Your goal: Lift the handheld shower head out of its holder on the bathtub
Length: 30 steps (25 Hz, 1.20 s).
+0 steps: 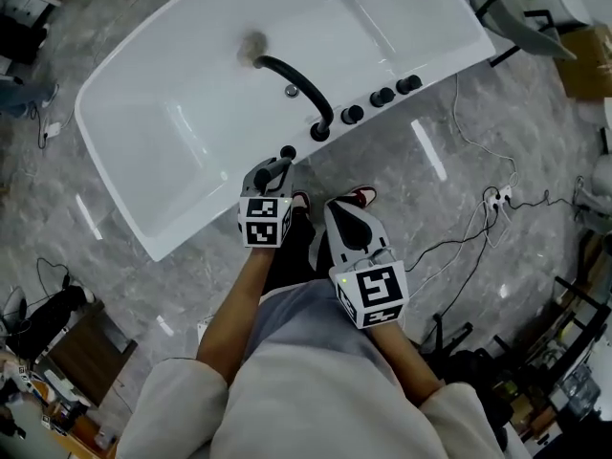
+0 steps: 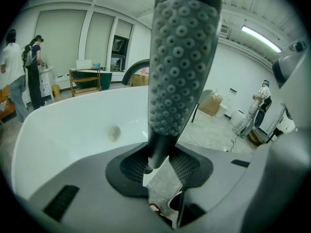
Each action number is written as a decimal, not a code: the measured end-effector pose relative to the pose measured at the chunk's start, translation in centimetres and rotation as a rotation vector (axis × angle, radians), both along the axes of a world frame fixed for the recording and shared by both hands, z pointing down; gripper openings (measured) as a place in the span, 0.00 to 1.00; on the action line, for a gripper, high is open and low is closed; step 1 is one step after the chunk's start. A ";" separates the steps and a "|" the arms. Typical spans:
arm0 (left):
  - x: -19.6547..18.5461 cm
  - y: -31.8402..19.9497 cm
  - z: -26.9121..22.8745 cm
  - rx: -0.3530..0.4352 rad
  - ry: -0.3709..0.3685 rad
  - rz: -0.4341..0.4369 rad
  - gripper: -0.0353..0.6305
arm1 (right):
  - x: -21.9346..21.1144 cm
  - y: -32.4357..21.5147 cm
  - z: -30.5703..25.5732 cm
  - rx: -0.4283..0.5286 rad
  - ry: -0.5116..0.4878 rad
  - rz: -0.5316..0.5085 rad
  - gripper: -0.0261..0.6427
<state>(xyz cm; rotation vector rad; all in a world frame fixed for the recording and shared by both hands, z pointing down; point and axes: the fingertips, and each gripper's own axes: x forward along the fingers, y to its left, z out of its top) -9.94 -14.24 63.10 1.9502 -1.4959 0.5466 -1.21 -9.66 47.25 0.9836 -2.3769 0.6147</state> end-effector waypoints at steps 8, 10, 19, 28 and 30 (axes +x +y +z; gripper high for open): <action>0.1 0.9 -5.0 0.049 0.018 0.032 0.26 | -1.6 0.6 -3.1 0.046 -0.031 -0.040 0.07; -0.1 1.2 -6.2 0.059 0.031 0.037 0.26 | -2.1 0.4 -3.8 0.066 -0.042 -0.045 0.07; 0.9 2.5 -11.5 0.106 0.094 0.085 0.26 | -1.6 0.6 -6.2 0.145 -0.063 -0.032 0.07; 1.4 4.0 -15.8 0.181 0.063 0.127 0.26 | -1.6 1.6 -9.1 0.199 -0.096 -0.041 0.07; 1.4 4.4 -17.1 0.204 0.050 0.132 0.26 | -1.4 1.6 -9.8 0.211 -0.100 -0.041 0.07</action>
